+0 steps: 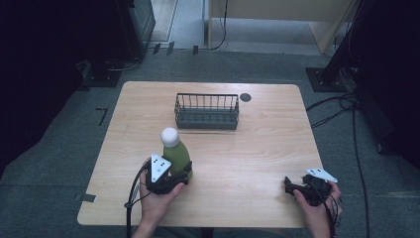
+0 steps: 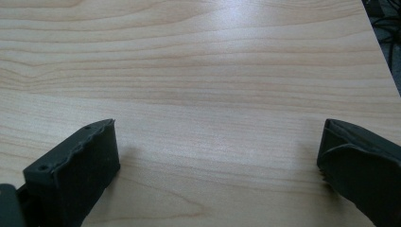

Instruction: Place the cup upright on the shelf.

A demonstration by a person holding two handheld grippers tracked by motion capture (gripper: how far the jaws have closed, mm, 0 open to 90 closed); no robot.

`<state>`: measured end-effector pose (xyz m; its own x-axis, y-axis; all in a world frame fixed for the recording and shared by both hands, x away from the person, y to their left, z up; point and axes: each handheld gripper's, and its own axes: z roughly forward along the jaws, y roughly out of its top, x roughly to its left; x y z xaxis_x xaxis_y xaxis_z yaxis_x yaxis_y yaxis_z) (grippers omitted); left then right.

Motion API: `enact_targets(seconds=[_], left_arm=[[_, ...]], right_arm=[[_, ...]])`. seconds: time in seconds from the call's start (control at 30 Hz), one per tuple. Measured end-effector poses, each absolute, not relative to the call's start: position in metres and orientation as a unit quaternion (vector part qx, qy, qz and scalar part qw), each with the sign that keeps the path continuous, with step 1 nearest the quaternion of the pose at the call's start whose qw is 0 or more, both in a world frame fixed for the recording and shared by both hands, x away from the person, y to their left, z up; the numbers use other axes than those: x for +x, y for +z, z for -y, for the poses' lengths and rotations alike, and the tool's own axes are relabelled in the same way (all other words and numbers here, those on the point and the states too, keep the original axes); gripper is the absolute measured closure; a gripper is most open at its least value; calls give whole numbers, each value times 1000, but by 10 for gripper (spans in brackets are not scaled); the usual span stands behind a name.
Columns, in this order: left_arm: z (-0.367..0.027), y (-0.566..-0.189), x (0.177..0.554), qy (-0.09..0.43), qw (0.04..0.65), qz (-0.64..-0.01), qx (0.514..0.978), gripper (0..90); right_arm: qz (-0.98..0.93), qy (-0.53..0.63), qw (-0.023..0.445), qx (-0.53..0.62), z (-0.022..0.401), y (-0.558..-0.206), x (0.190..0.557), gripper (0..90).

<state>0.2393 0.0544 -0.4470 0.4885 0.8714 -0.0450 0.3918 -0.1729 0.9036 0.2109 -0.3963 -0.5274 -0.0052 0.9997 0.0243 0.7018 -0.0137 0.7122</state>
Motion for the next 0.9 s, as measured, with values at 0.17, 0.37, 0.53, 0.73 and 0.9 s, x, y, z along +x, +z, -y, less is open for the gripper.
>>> enact_targets(seconds=[0.17, 0.37, 0.53, 0.73, 0.9], left_arm=[[-52, -441, 251, 256, 471, -436, 723, 205], [-49, -434, 265, 262, 471, -432, 723, 205], [-47, -426, 281, 258, 476, -428, 724, 206], [-43, -414, 300, 258, 482, -426, 721, 206], [-40, -406, 315, 258, 490, -428, 714, 206]], right_arm=[[-650, 282, 264, 654, 396, -527, 211, 0], [-650, 282, 264, 655, 396, -527, 211, 0], [-650, 282, 264, 654, 396, -527, 211, 0], [-650, 282, 264, 655, 396, -527, 211, 0], [-650, 282, 264, 655, 396, -527, 211, 0]])
